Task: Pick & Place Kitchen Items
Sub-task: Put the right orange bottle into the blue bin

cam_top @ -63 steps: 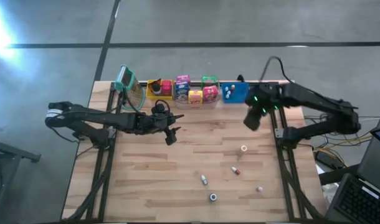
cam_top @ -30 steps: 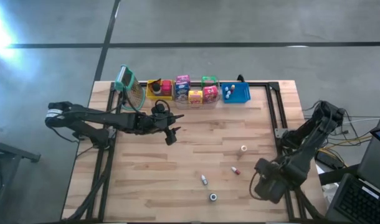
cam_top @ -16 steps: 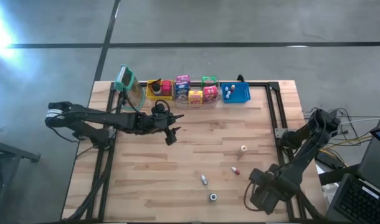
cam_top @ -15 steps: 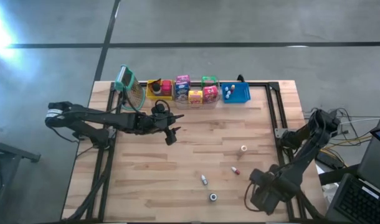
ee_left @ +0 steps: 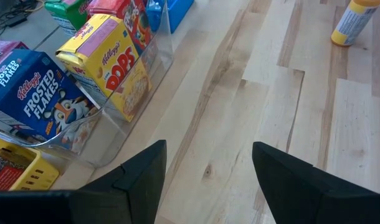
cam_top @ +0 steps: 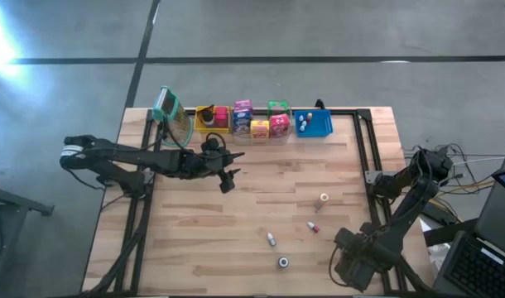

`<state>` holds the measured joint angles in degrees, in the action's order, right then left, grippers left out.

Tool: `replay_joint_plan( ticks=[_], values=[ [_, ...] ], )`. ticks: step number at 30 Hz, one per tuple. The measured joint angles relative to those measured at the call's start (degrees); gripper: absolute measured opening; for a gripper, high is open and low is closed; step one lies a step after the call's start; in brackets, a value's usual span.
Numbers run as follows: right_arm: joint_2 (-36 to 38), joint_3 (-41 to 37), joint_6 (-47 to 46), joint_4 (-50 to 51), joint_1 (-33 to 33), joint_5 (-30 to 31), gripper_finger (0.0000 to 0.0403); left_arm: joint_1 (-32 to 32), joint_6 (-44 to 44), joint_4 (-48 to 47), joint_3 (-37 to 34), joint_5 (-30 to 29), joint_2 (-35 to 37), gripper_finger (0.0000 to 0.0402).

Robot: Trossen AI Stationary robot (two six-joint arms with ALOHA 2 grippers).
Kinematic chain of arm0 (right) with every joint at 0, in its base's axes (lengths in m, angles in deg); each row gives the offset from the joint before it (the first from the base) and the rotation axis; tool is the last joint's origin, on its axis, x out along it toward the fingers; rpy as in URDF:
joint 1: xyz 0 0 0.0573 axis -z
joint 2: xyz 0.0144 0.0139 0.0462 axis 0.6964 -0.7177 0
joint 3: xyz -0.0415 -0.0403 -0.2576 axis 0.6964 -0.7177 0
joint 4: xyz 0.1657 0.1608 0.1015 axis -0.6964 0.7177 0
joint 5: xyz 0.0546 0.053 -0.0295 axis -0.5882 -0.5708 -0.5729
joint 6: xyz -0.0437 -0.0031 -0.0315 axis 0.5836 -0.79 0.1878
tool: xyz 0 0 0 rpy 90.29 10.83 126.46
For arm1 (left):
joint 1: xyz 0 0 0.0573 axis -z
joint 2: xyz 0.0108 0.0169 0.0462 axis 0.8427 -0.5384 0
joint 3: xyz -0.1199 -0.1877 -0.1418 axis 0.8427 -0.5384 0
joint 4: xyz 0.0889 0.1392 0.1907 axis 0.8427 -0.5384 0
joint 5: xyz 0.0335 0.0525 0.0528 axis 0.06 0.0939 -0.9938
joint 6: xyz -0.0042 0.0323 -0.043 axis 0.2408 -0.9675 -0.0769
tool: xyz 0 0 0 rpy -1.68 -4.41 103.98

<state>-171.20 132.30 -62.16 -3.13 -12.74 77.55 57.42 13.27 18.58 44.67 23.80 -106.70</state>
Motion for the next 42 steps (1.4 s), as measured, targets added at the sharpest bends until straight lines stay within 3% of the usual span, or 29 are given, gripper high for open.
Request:
replay_joint_plan(
  ticks=[19,27,38,42],
  values=[
    [0.4,-11.6,-0.2,-13.9,0.0,0.5,0.0139,0.0,0.0,0.0,0.0,0.0,0.0,0.0243],
    [0.4,-11.7,0.0,-14.7,0.0,0.8,0.0127,0.0,0.0,0.0,0.0,0.0,0.0,0.0243],
    [0.5,-11.6,0.5,-14.7,0.0,0.9,0.015,0.0,0.0,0.0,0.0,0.0,0.0,0.0243],
    [0.5,-11.6,0.9,-14.7,0.0,0.9,0.0141,0.0,0.0,0.0,0.0,0.0,0.0,0.0243]
  ],
)
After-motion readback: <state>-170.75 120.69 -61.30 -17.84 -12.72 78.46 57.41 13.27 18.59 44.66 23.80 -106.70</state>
